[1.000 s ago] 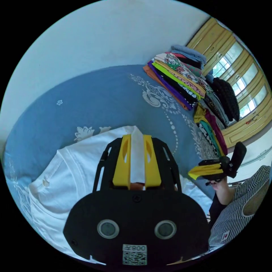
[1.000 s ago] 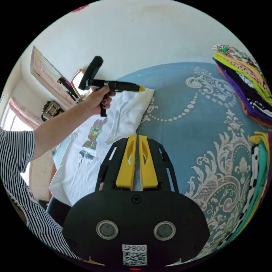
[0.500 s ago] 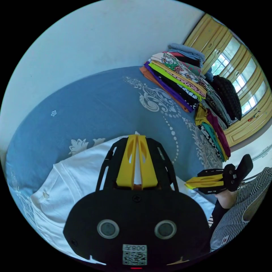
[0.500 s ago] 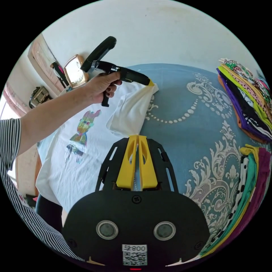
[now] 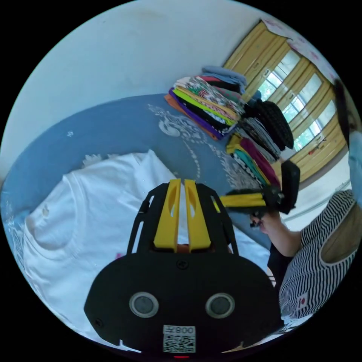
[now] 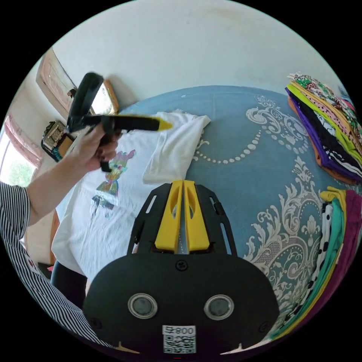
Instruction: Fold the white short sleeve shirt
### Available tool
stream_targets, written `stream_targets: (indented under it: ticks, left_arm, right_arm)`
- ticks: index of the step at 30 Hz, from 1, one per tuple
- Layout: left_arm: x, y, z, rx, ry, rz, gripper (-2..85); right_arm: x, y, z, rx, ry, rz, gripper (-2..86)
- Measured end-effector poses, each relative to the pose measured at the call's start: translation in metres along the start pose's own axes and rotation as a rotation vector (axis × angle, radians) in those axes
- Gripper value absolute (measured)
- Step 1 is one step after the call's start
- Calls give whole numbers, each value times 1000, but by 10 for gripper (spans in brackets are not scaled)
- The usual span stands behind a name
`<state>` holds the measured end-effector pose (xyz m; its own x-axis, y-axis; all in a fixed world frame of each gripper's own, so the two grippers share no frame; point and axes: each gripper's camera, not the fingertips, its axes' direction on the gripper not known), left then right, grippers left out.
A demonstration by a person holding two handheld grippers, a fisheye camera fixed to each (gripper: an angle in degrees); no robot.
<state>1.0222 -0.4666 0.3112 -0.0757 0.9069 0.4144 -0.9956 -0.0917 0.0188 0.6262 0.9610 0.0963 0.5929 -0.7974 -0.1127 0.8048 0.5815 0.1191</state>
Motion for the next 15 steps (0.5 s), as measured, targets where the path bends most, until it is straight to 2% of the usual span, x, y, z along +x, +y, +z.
stream_targets:
  ticks: [3,5,10,13,15]
  left_arm:
    - [24,41,-6,-82,33,19,5]
    - [32,64,-2,-193,-22,20,4]
    - [40,94,-66,-46,6,17,2]
    - [40,121,-73,-162,-50,16,2]
    - [36,138,-95,-108,-38,-26,2]
  right_arm:
    - [-6,-4,-28,35,-3,-2,2]
    - [-15,-10,-40,8,-18,-32,2]
    - [-38,-27,-63,-65,70,-96,1]
    - [-53,-35,-79,-55,108,-125,1]
    - [-65,-40,-91,-51,148,-153,1]
